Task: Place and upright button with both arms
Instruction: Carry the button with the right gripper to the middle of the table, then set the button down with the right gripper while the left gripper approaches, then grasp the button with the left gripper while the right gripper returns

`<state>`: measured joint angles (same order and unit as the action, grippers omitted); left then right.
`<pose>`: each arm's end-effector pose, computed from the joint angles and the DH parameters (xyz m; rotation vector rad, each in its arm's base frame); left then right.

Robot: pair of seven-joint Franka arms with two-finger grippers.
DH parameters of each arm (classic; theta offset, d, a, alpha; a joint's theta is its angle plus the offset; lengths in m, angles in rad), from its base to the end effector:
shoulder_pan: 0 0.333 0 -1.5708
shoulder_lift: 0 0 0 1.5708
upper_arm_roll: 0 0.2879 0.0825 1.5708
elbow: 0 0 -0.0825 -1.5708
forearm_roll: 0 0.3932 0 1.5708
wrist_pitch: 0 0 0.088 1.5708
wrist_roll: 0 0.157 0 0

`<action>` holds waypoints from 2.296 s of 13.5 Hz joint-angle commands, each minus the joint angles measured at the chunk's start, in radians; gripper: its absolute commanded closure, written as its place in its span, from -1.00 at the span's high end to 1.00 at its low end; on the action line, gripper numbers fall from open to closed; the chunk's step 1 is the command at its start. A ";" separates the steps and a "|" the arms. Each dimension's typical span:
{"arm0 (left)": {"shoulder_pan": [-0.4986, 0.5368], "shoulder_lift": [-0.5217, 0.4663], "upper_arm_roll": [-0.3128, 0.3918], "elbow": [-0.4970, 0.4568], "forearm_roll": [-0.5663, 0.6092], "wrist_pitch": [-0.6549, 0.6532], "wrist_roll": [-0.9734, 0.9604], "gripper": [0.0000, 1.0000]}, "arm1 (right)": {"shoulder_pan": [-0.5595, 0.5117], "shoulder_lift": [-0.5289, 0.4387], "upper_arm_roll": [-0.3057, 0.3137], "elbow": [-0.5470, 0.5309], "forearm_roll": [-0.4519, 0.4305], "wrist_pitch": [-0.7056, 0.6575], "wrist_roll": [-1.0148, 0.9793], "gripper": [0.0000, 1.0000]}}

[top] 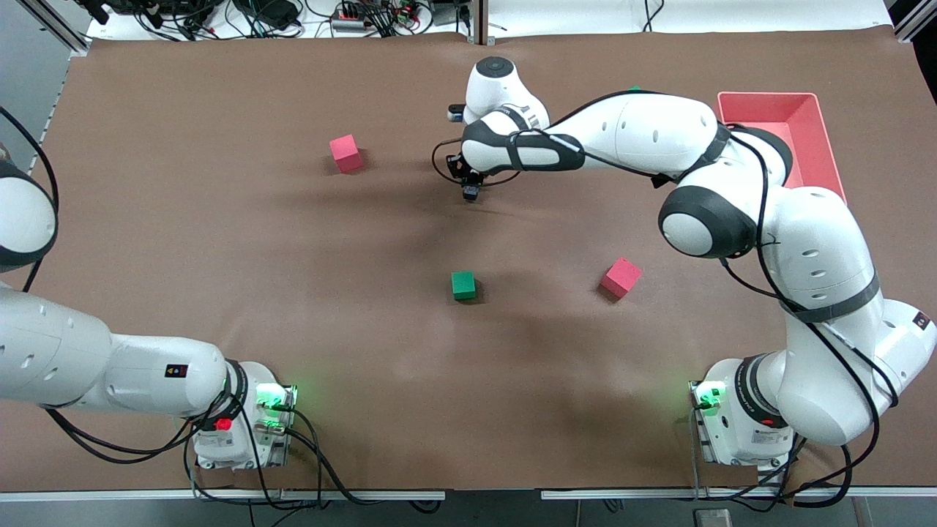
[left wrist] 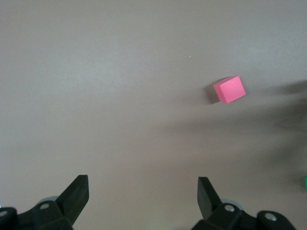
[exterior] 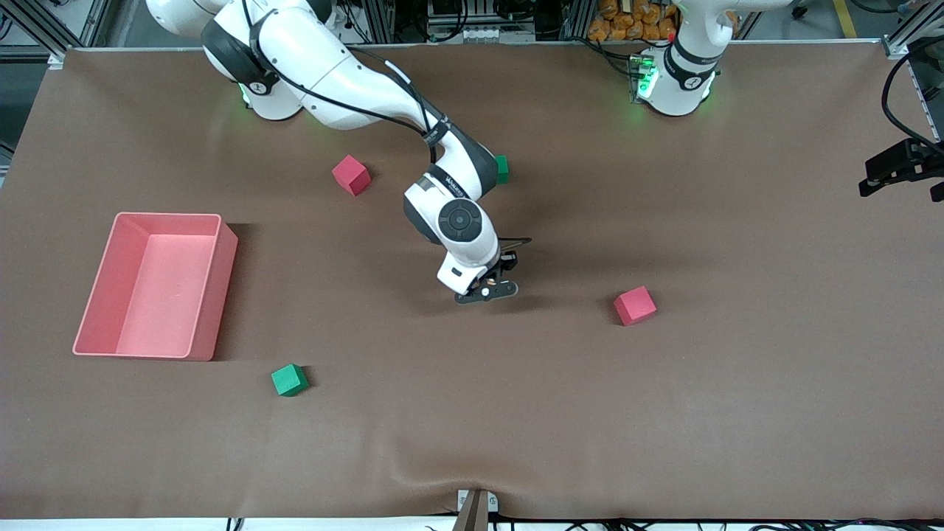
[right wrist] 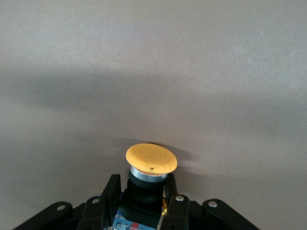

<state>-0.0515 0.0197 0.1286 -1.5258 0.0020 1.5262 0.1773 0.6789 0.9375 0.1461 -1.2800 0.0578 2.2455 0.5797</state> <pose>0.5624 0.0432 0.5531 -3.1354 0.1571 0.0307 0.5116 0.5327 0.1171 -2.9840 -0.2223 0.1163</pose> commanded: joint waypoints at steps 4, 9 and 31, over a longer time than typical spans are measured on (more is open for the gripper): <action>-0.010 0.003 -0.003 0.013 -0.019 -0.015 0.007 1.00 | 0.018 0.026 -0.007 0.031 -0.036 -0.004 0.015 1.00; -0.019 0.025 -0.009 0.012 -0.049 -0.034 -0.021 1.00 | -0.005 -0.023 -0.007 0.031 -0.033 -0.015 0.019 1.00; -0.425 0.402 -0.038 0.156 -0.201 0.053 -0.458 1.00 | -0.471 -0.475 -0.028 -0.347 -0.133 -0.340 -0.167 1.00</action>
<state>-0.4304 0.3547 0.0808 -1.4417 -0.1866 1.5535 -0.2456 0.2582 0.6127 0.1010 -1.4524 -0.0613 1.8904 0.4534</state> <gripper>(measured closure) 0.000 0.000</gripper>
